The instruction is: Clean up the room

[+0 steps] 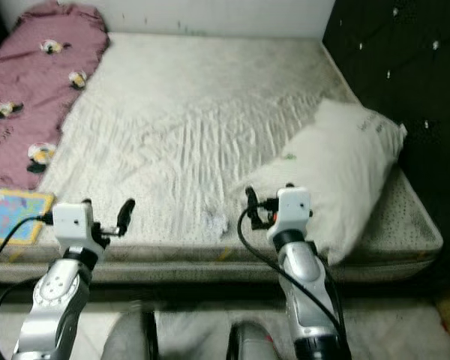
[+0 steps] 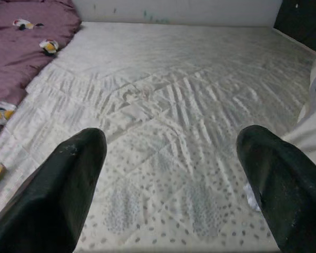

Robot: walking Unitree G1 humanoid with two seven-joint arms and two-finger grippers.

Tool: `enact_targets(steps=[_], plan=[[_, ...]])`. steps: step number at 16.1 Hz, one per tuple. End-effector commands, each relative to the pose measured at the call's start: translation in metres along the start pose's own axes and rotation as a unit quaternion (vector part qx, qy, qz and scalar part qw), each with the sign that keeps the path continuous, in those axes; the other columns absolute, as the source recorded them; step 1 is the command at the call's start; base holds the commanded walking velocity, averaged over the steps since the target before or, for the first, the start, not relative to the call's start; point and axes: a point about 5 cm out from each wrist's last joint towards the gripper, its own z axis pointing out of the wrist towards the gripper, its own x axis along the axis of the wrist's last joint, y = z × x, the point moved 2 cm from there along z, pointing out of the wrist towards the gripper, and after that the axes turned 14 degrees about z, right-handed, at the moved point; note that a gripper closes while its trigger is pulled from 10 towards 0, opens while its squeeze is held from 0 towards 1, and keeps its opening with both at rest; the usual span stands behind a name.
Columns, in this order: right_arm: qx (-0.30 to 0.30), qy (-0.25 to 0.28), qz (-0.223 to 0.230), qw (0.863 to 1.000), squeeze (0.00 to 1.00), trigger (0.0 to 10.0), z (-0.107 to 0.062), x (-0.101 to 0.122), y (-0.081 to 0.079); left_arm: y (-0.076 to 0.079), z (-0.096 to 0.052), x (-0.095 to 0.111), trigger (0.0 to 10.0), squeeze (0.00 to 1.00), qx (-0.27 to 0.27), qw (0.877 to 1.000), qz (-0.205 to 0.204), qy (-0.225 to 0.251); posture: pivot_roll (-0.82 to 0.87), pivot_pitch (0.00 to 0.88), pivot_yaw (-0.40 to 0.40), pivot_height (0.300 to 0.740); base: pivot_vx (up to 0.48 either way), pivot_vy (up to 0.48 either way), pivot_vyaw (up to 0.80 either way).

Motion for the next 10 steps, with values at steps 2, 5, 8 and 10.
enact_targets(steps=[2, 5, 8, 10], plan=[[-0.001, -0.002, 0.000, 1.000, 0.00, 10.0, -0.0008, 0.0004, 0.0005, -0.0021, -0.0003, -0.0012, 10.0, 0.00, 0.005, 1.000, 0.002, -0.004, 0.03, 0.085, -0.035, 0.618, 0.000, 0.000, 0.00], [-0.001, -0.002, 0.001, 1.000, 0.00, 10.0, -0.0006, 0.0008, 0.0004, -0.0029, 0.0002, -0.0023, 10.0, 0.00, 0.009, 1.000, -0.006, -0.008, 0.03, 0.086, -0.036, 0.618, 0.000, 0.000, 0.00], [0.001, -0.002, 0.004, 1.000, 0.00, 10.0, 0.0010, 0.0012, 0.0012, -0.0016, 0.0000, -0.0032, 10.0, 0.00, 0.009, 1.000, -0.013, -0.010, 0.03, 0.088, -0.033, 0.618, 0.000, 0.000, 0.00], [0.016, -0.003, -0.005, 1.000, 0.00, 10.0, 0.0014, 0.0021, -0.0022, -0.0011, 0.0003, -0.0031, 10.0, 0.00, 0.006, 1.000, -0.016, -0.011, 0.03, 0.091, -0.034, 0.618, 0.000, 0.000, 0.00]])
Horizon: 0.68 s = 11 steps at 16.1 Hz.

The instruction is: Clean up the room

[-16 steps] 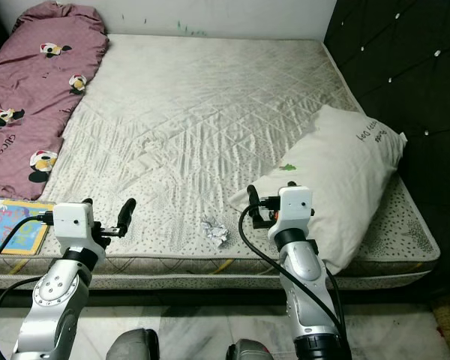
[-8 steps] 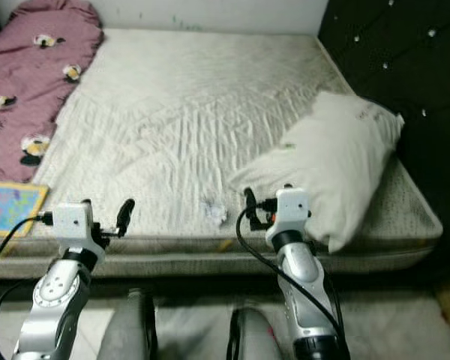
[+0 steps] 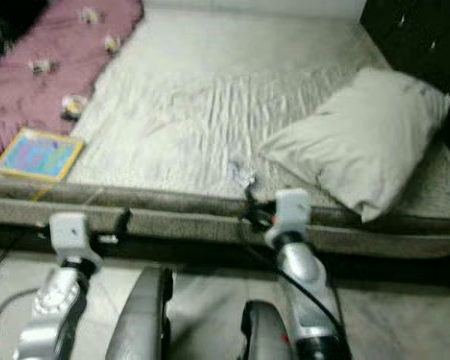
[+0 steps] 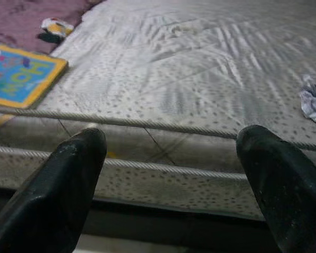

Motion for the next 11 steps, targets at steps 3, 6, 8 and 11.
enact_targets(steps=[3, 6, 8, 11], plan=[[-0.002, 0.010, -0.007, 1.000, 0.00, 10.0, -0.0001, 0.0046, 0.0017, -0.0001, 0.0043, 0.0147, 10.0, 0.00, -0.004, 1.000, -0.009, 0.030, 0.03, 0.092, -0.034, 0.618, 0.000, 0.000, 0.70], [-0.001, 0.010, 0.000, 1.000, 0.00, 10.0, 0.0005, 0.0044, 0.0016, 0.0020, 0.0034, 0.0148, 10.0, 0.00, -0.010, 0.999, -0.010, 0.031, 0.03, 0.088, -0.033, 0.618, 0.165, 0.000, 0.18], [-0.006, 0.014, 0.004, 1.000, 0.00, 10.0, 0.0008, 0.0057, 0.0033, 0.0026, 0.0040, 0.0146, 10.0, 0.00, -0.010, 0.999, -0.010, 0.030, 0.03, 0.089, -0.033, 0.618, 0.247, 0.000, 0.00], [0.000, 0.012, -0.016, 1.000, 0.00, 10.0, 0.0012, 0.0060, 0.0028, 0.0036, 0.0037, 0.0142, 10.0, 0.00, -0.011, 0.999, -0.012, 0.029, 0.03, 0.087, -0.037, 0.618, 0.249, 0.000, 0.00]])
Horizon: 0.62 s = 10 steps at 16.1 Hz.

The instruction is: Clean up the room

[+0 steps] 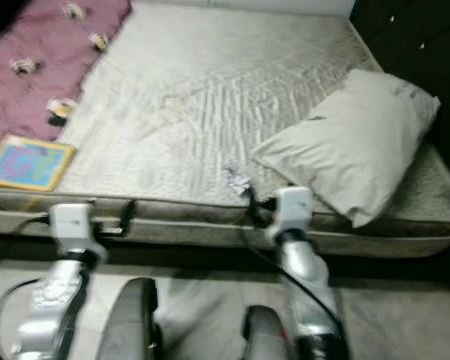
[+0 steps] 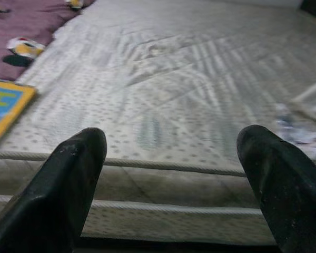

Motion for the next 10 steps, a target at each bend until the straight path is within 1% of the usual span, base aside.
enact_targets(steps=[1, 4, 5, 7, 10], plan=[[-0.006, -0.002, -0.014, 1.000, 0.00, 10.0, -0.0028, -0.0006, 0.0064, 0.0041, 0.0014, 0.0034, 10.0, 0.00, -0.005, 1.000, -0.004, 0.006, 0.03, 0.087, -0.038, 0.618, 0.251, 0.000, 0.80], [-0.004, -0.001, -0.013, 1.000, 0.00, 10.0, -0.0001, -0.0003, 0.0047, 0.0032, 0.0030, 0.0036, 10.0, 0.00, -0.004, 1.000, -0.003, 0.006, 0.03, 0.094, -0.036, 0.618, 0.247, 0.000, 0.80], [-0.005, 0.001, -0.007, 1.000, 0.00, 10.0, 0.0004, 0.0000, 0.0051, 0.0027, 0.0034, 0.0035, 10.0, 0.00, -0.003, 1.000, -0.002, 0.005, 0.02, 0.098, -0.032, 0.618, 0.247, 0.000, 0.00], [-0.017, 0.004, -0.005, 1.000, 0.00, 10.0, 0.0011, 0.0020, 0.0111, 0.0039, 0.0040, 0.0041, 10.0, 0.00, -0.006, 1.000, -0.001, 0.005, 0.03, 0.097, -0.031, 0.618, 0.246, 0.000, 0.00], [-0.017, 0.003, -0.007, 1.000, 0.00, 10.0, 0.0002, 0.0001, 0.0101, 0.0036, 0.0050, 0.0039, 10.0, 0.00, -0.007, 1.000, -0.002, 0.003, 0.02, 0.101, -0.031, 0.618, 0.244, 0.000, 0.00]])
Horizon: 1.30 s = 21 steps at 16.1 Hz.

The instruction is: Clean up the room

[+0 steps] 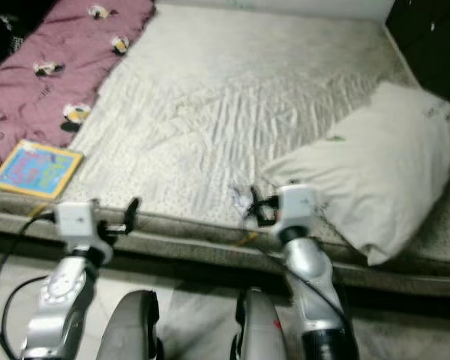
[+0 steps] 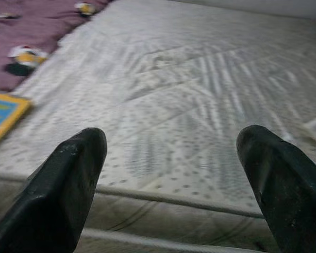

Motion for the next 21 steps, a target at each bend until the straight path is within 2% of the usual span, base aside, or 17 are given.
enact_targets(steps=[1, 5, 21], plan=[[0.009, 0.004, 0.004, 1.000, 0.00, 10.0, 0.0020, 0.0006, -0.0092, -0.0101, -0.0014, -0.0036, 10.0, 0.00, 0.013, 1.000, 0.009, -0.010, 0.02, 0.101, -0.031, 0.618, 0.244, 0.000, 0.00], [0.009, 0.003, 0.008, 1.000, 0.00, 10.0, 0.0034, 0.0003, -0.0090, -0.0093, -0.0023, -0.0043, 10.0, 0.00, 0.011, 1.000, 0.008, -0.012, 0.03, 0.104, -0.033, 0.618, 0.063, 0.000, 0.00], [0.009, -0.003, 0.009, 1.000, 0.00, 10.0, 0.0035, -0.0021, -0.0086, -0.0054, -0.0035, -0.0051, 10.0, 0.00, 0.002, 1.000, 0.004, -0.012, 0.03, 0.101, -0.039, 0.618, 0.323, 0.000, 0.00]])
